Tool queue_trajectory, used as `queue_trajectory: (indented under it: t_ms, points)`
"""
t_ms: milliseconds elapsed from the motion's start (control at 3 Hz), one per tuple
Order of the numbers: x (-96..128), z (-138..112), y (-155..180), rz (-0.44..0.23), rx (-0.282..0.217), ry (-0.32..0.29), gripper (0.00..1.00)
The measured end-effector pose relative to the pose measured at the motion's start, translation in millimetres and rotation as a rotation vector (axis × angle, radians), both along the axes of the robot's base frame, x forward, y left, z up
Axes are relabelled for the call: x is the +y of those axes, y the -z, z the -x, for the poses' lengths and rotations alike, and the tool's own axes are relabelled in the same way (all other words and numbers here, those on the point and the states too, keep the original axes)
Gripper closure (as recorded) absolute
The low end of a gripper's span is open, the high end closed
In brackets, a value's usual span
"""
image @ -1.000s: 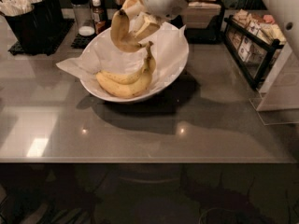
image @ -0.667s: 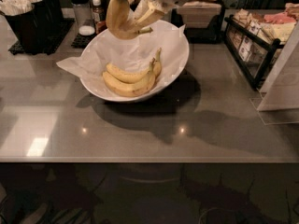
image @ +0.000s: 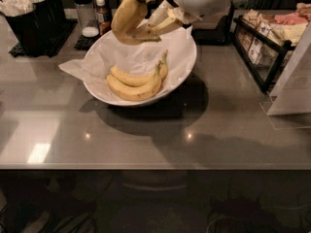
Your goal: Pick banana from white bowl
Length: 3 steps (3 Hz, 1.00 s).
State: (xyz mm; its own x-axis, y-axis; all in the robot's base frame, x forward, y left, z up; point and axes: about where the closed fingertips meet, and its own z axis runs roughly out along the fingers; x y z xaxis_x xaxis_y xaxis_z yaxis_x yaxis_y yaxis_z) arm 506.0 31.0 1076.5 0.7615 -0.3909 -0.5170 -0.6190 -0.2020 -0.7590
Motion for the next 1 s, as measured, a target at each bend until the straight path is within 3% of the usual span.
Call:
queue_trajectory:
  t_ms: [333,667,1000]
  points:
    - [-7,28,11,-0.088,0.039,0.057,1.0]
    - [-20,32,26,-0.091,0.075,0.091,1.0]
    - [-18,32,24,-0.091,0.071,0.088,1.0]
